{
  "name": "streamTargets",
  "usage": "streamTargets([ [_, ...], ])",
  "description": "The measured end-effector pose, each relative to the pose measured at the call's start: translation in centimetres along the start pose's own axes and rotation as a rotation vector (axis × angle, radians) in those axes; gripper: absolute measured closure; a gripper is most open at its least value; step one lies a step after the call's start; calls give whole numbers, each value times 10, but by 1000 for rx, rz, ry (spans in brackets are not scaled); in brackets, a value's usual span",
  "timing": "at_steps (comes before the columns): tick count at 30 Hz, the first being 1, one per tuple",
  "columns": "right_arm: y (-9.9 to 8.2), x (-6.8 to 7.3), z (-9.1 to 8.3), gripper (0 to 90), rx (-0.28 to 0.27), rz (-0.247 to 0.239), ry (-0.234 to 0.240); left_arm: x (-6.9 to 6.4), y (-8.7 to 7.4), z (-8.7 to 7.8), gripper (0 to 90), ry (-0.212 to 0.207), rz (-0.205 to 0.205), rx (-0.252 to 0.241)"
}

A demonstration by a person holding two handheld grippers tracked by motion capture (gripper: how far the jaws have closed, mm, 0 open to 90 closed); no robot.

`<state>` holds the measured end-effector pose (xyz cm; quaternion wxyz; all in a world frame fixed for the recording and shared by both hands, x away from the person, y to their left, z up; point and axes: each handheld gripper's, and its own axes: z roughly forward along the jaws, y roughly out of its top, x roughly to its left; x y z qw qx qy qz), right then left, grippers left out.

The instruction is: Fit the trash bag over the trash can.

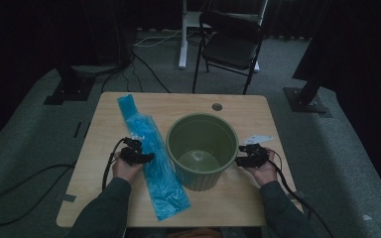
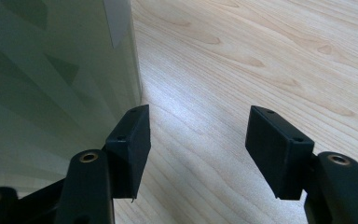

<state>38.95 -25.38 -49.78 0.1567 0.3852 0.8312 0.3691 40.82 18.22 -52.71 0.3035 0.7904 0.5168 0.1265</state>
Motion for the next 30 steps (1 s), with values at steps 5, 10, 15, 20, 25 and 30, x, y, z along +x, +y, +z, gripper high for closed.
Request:
streamTargets([
  [5,0,1,2,395,10,-4,0,-16,5,7,356,-36,38,2],
  [10,-1,2,3,395,16,-4,1,-27,8,12,308,-36,78,2],
  [15,-2,3,2,395,16,-1,-1,-40,10,17,313,47,146,18],
  [20,-2,3,2,395,18,-1,0,-40,14,18,424,55,132,14],
  [25,-2,3,4,400,24,-2,8,-39,16,18,665,34,149,7],
  [30,-2,5,4,414,28,0,30,-32,20,20,863,-10,142,8],
])
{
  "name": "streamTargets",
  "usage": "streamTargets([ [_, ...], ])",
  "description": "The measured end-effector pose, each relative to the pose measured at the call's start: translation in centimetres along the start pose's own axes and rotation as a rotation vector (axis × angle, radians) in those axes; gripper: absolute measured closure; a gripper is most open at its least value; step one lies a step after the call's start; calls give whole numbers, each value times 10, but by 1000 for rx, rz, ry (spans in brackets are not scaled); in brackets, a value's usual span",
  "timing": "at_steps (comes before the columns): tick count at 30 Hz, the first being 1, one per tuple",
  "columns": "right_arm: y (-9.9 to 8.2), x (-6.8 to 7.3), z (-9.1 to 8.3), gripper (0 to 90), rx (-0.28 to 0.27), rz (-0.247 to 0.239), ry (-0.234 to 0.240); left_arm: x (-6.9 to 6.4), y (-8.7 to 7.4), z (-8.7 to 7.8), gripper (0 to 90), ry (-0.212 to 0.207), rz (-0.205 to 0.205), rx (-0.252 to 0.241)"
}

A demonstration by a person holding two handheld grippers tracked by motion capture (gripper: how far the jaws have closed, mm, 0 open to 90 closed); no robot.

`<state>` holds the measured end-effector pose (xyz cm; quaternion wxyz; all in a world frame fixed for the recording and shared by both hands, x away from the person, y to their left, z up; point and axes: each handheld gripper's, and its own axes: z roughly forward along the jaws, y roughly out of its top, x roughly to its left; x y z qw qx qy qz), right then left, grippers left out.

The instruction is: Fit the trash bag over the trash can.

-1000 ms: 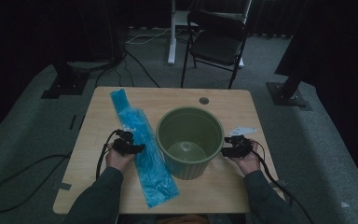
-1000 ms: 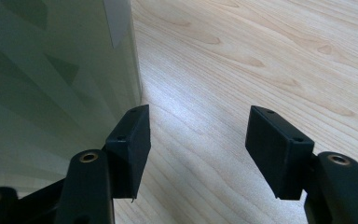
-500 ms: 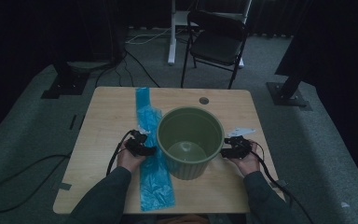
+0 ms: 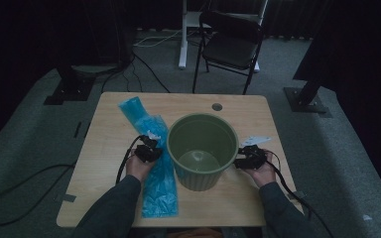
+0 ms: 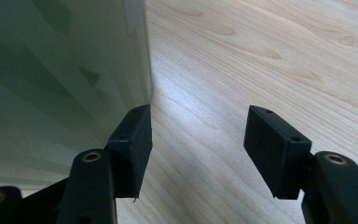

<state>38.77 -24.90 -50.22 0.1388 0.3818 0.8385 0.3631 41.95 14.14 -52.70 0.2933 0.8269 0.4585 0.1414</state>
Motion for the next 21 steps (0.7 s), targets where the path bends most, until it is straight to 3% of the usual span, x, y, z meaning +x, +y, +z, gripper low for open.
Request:
streamTargets([
  [3,0,0,0,421,0,-2,14,7,1,1,881,-34,-19,-9],
  [8,-1,3,1,430,7,-13,43,18,2,0,884,-44,-3,-18],
  [12,0,4,2,434,11,-21,56,22,5,-7,885,-71,-2,-52],
  [21,1,7,3,450,11,-40,73,26,21,-29,885,-116,55,-156],
])
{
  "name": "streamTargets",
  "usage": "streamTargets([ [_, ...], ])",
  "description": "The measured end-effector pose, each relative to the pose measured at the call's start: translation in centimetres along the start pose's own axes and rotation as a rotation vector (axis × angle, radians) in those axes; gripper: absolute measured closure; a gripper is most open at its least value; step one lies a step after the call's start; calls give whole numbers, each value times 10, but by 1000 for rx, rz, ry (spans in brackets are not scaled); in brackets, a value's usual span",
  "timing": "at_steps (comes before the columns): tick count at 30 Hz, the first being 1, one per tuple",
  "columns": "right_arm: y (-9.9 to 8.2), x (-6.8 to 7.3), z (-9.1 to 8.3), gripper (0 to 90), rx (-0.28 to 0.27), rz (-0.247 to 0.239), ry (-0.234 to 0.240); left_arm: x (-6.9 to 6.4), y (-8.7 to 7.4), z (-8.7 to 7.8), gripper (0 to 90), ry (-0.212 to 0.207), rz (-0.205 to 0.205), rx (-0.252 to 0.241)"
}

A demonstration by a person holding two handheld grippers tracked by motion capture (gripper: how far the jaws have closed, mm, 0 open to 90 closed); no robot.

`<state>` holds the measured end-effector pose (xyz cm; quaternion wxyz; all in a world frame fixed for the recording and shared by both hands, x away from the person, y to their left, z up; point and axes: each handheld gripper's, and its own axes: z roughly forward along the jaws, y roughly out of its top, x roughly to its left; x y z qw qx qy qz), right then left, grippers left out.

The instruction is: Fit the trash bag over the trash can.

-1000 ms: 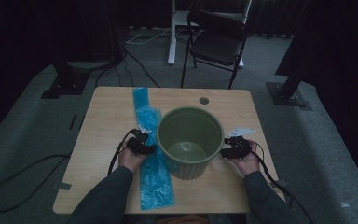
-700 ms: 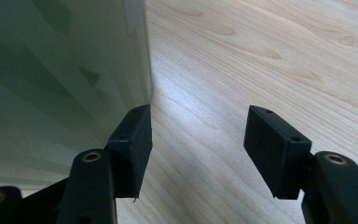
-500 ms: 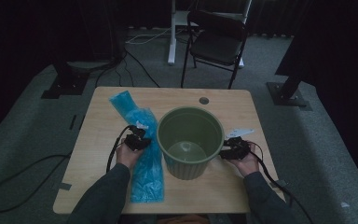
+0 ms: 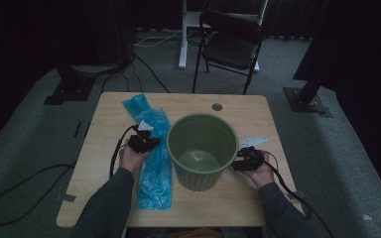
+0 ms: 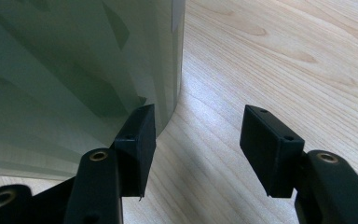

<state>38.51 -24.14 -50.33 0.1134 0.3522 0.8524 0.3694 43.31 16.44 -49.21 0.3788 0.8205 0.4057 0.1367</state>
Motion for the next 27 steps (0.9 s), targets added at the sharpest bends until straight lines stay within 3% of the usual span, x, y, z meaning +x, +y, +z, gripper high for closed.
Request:
streamTargets([
  [14,1,4,2,462,3,-11,23,-5,39,-44,885,-55,74,-153],
  [27,0,9,1,479,6,-29,48,-14,76,-75,885,-65,141,-214],
])
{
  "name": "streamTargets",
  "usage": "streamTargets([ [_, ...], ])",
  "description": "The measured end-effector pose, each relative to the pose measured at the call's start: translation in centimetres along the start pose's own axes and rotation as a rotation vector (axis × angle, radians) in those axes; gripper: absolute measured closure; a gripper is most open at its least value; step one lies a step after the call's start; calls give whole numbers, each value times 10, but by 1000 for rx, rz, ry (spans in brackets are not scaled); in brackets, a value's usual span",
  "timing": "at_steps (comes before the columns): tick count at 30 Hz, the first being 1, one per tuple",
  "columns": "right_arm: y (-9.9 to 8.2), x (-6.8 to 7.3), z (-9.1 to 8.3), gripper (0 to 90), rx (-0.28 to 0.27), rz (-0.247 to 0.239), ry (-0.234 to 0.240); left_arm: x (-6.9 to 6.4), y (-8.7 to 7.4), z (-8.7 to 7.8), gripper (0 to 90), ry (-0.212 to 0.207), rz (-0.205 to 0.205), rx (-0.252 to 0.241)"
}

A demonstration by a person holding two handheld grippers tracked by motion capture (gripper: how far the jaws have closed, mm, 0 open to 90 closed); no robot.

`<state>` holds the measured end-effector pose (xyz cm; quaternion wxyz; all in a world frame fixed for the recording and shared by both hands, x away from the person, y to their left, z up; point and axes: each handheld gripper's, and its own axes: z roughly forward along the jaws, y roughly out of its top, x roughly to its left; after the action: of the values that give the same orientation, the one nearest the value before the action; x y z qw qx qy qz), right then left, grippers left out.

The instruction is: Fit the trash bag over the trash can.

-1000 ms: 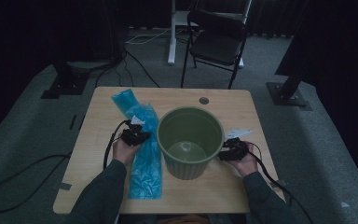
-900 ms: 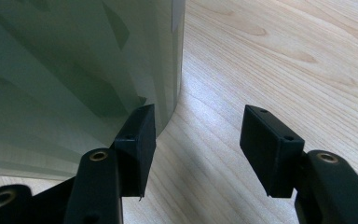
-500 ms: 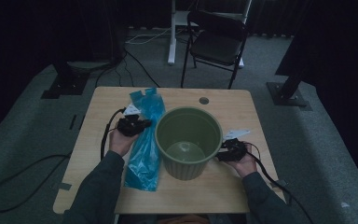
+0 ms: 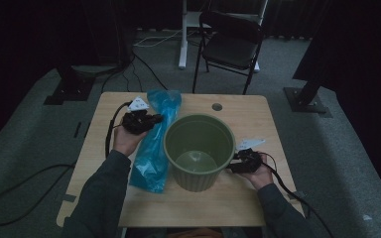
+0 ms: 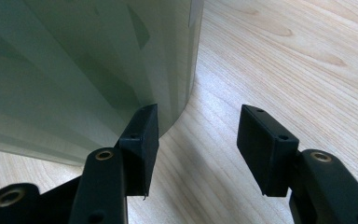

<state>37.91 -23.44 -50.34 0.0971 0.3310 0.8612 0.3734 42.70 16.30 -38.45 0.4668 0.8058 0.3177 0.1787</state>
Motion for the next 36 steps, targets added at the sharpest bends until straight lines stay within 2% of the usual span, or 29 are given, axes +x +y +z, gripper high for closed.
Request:
streamTargets([
  [3,0,1,0,480,0,0,3,-2,11,-6,885,-4,19,-12],
  [9,0,5,3,485,14,-11,18,-8,32,-16,885,-9,66,-6],
  [18,1,9,5,484,21,-22,33,-20,59,-32,884,-42,103,-59],
  [28,2,10,6,484,24,-27,41,-43,87,-40,884,-122,142,-111],
  [36,2,10,6,483,25,-29,42,-69,103,-32,883,-197,176,-122],
])
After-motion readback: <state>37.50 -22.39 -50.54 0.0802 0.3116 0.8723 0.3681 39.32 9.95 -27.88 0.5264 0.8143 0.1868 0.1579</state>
